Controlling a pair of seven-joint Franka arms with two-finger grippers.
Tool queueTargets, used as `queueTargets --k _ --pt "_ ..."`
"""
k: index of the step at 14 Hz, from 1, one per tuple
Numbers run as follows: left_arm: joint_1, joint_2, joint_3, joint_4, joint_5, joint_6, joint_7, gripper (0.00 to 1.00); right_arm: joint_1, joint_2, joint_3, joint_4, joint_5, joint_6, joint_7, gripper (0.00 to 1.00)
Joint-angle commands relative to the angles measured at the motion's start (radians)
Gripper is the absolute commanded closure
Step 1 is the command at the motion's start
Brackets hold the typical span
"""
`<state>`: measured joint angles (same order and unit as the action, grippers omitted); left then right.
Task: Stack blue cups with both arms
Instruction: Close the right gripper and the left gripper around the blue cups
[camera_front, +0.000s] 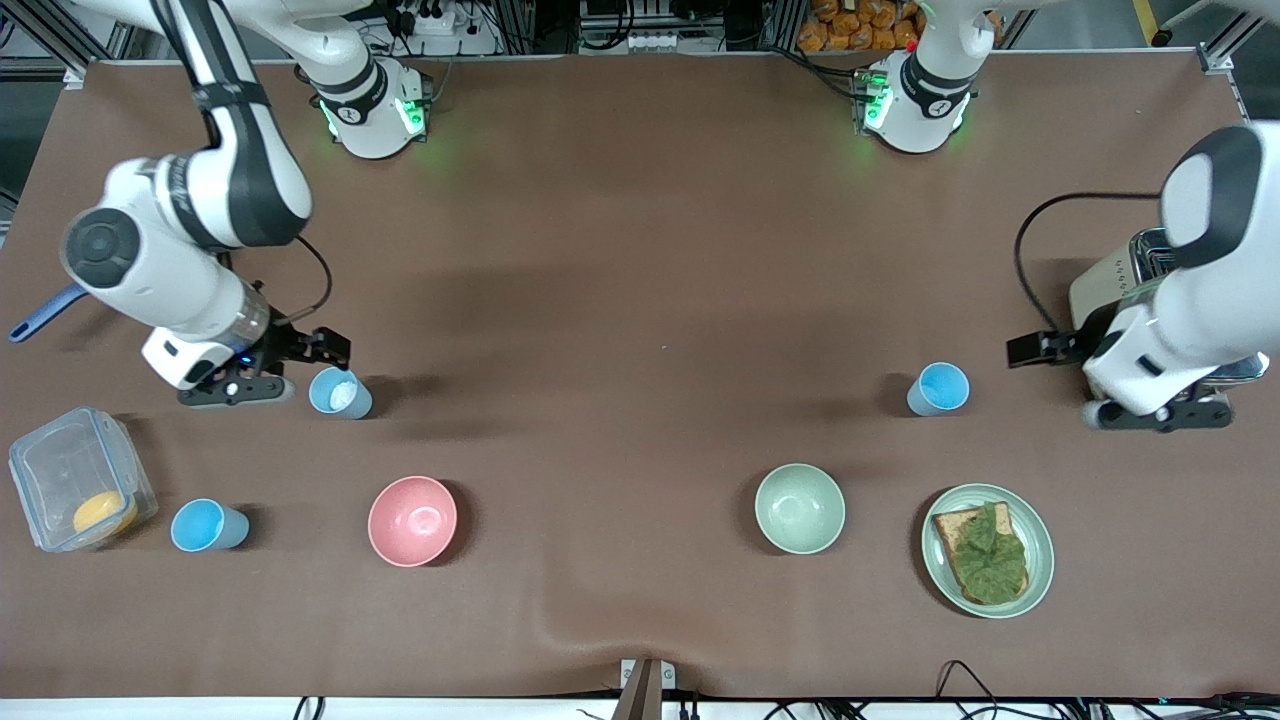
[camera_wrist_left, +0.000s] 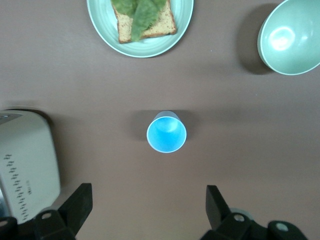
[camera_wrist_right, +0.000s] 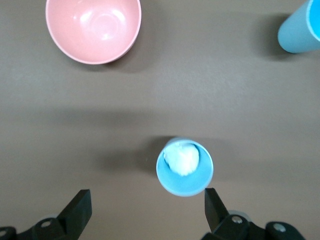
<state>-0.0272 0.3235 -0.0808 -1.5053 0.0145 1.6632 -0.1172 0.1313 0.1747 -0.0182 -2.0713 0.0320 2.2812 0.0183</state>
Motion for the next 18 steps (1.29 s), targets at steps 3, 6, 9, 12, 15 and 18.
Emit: queueTargets --k 3,6,9,12,15,18 --pt "-0.026 0.018 -0.001 -0.077 0.007 0.134 -0.044 0.00 0.007 0.080 -0.002 -0.090 -0.010 0.199 0.022 0.00" --pt "-0.031 0.101 -0.001 -0.092 0.007 0.225 -0.044 0.00 0.014 0.143 -0.002 -0.092 -0.010 0.221 0.029 0.00" --pt "-0.048 0.144 0.003 -0.093 0.012 0.262 -0.044 0.00 0.011 0.183 -0.002 -0.090 -0.010 0.219 0.028 0.02" --pt "-0.031 0.155 0.003 -0.125 0.064 0.262 -0.042 0.00 0.008 0.189 -0.002 -0.089 -0.010 0.193 0.016 0.63" --pt "-0.028 0.184 0.003 -0.170 0.088 0.265 -0.044 0.00 -0.022 0.190 -0.005 -0.086 -0.010 0.149 0.014 1.00" --pt "-0.020 0.193 0.004 -0.177 0.088 0.265 -0.045 0.00 -0.016 0.189 -0.005 -0.052 -0.010 0.109 0.023 1.00"
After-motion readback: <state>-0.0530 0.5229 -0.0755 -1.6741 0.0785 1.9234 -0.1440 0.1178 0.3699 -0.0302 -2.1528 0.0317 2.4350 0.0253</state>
